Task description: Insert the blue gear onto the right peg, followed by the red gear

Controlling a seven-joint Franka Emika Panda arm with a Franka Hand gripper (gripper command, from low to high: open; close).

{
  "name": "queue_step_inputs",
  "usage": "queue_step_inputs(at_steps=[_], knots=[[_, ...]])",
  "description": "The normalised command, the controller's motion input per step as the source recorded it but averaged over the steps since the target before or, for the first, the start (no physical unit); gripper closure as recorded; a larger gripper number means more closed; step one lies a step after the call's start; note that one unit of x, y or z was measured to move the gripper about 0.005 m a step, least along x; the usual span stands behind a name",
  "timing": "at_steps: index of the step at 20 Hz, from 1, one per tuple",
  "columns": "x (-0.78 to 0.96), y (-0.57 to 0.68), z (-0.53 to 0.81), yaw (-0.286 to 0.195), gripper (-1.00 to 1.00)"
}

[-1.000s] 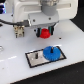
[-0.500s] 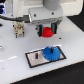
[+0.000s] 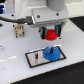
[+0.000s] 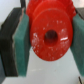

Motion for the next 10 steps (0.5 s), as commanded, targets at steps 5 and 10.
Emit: queue_step_inputs(at_steps=[5,10], knots=[[0.54,0.00,0.01,0.000,1.00],[0.36,0.01,-0.02,0.000,1.00]])
